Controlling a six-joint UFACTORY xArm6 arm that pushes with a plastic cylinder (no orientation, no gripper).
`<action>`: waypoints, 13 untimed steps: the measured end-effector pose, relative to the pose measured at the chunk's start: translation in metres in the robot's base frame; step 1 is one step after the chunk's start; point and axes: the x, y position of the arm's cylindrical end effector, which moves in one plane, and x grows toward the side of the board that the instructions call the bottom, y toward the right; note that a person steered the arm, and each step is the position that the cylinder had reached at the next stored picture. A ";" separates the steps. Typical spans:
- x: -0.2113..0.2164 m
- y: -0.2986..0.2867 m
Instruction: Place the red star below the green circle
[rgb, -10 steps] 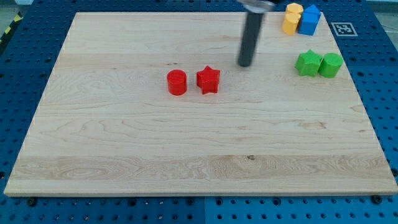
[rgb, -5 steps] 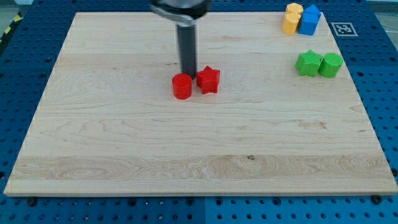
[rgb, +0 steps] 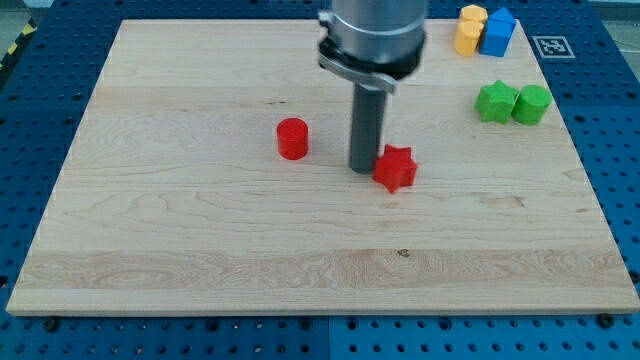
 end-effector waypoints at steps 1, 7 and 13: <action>-0.006 0.057; -0.009 0.134; -0.030 0.221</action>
